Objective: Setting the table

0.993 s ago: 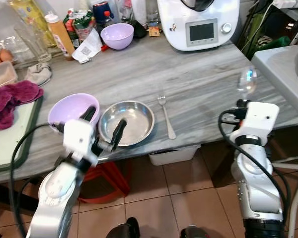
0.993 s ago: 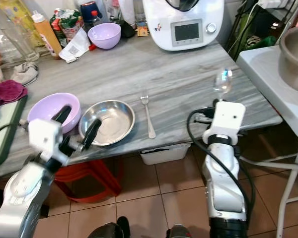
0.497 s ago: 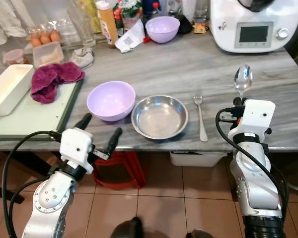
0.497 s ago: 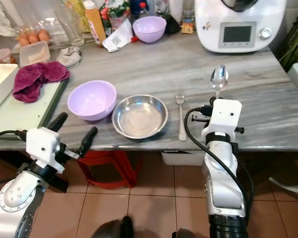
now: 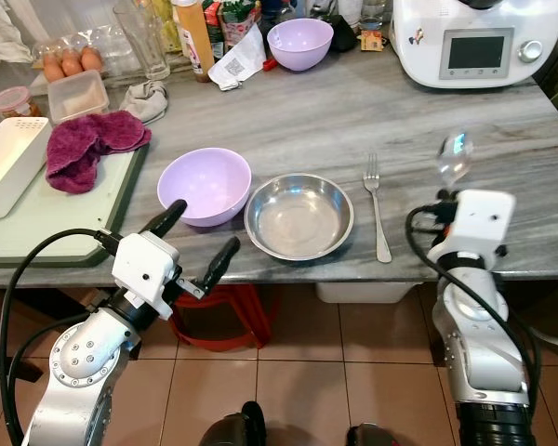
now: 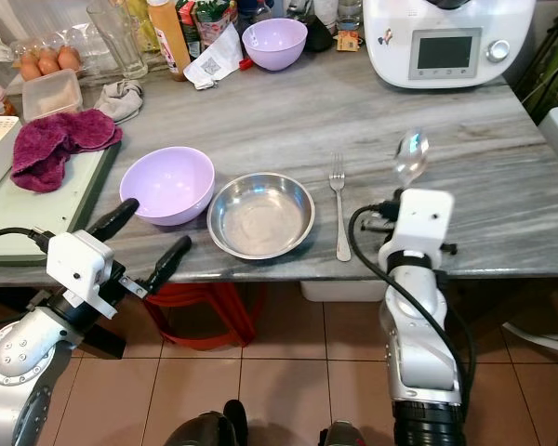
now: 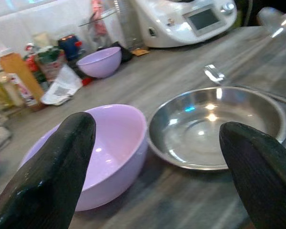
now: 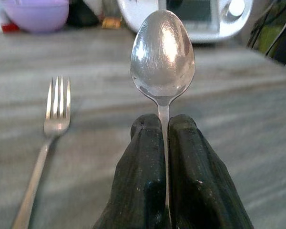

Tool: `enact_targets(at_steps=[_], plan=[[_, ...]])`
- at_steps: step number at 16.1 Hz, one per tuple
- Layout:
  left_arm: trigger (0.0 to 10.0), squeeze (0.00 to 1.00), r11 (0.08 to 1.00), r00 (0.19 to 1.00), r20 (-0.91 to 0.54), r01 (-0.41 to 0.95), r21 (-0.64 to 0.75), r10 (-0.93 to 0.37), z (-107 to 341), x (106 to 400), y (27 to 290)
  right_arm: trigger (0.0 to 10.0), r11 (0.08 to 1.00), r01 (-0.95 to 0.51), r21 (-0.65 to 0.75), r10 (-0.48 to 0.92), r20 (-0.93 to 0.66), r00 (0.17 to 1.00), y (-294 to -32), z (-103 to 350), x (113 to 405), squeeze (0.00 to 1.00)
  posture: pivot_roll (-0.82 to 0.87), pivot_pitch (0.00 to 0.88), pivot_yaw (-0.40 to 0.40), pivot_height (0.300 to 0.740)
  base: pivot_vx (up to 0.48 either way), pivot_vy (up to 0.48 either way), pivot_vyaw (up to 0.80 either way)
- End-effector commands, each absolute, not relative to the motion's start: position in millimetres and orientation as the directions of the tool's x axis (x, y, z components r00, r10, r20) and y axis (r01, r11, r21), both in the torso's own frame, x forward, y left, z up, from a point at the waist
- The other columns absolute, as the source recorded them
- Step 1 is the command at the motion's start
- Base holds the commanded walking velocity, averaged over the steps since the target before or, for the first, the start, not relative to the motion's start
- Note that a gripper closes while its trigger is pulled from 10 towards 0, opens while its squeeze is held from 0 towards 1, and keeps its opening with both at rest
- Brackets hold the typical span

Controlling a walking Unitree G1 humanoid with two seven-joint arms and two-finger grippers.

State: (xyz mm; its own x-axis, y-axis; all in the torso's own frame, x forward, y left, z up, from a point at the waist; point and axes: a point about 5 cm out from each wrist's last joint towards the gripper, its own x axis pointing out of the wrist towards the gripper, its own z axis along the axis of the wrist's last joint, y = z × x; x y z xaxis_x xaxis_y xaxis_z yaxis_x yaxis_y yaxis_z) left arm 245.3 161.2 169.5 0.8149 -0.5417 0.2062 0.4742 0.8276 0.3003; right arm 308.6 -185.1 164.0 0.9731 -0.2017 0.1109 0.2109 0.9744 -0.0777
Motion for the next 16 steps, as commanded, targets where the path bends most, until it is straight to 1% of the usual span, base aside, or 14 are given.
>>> enact_targets(at_steps=[1,2,3,7,9,12,15,16], plan=[[10.0,0.0,0.818,0.81,0.187,0.493,0.298,-0.556,168.1,243.4,160.9,10.0,0.979,0.194,-0.061,-0.188,0.092,0.978,-182.8,163.4,311.0,0.0,-0.14,0.201,0.08,0.74,0.0,0.0,0.0],[10.0,0.0,0.816,0.807,0.19,0.496,0.297,-0.559,169.7,243.4,159.7,10.0,0.979,0.196,-0.054,-0.191,0.089,0.978,-183.6,163.2,311.7,0.0,-0.14,0.201,0.08,0.74,0.0,0.0,0.0],[10.0,0.0,0.795,0.784,0.183,0.536,0.285,-0.594,170.2,241.5,154.2,10.0,0.982,0.185,-0.03,-0.183,0.068,0.981,-184.5,163.4,316.2,0.0,-0.14,0.201,0.08,0.74,0.0,0.0,0.0],[10.0,0.0,0.754,0.739,0.177,0.599,0.269,-0.65,169.1,237.2,147.5,10.0,0.988,0.153,-0.035,-0.151,0.058,0.987,-183.1,166.5,324.6,0.0,-0.13,0.196,0.072,0.74,0.0,0.0,0.0],[10.0,0.0,0.727,0.717,0.16,0.626,0.282,-0.679,168.2,236.0,145.8,10.0,0.989,0.144,-0.023,-0.143,0.045,0.989,-185.4,167.8,329.5,0.0,-0.13,0.196,0.072,0.74,0.0,0.0,0.0],[10.0,0.0,0.719,0.711,0.152,0.636,0.28,-0.687,165.9,235.0,146.2,10.0,0.992,0.122,-0.013,-0.122,0.025,0.992,-181.7,166.9,332.3,0.0,-0.14,0.192,0.076,0.74,0.0,0.0,0.0],[10.0,0.0,0.713,0.706,0.144,0.645,0.274,-0.694,163.0,235.2,146.2,10.0,0.994,0.1,0.051,-0.099,-0.031,0.995,-173.4,158.6,333.2,0.0,-0.14,0.197,0.076,0.74,0.0,0.0,0.0],[10.0,0.0,0.714,0.707,0.141,0.646,0.271,-0.693,161.9,235.0,146.3,10.0,0.991,0.095,0.095,-0.091,-0.05,0.995,-169.1,156.2,332.8,0.0,-0.14,0.2,0.077,0.74,0.0,0.0,0.0]])
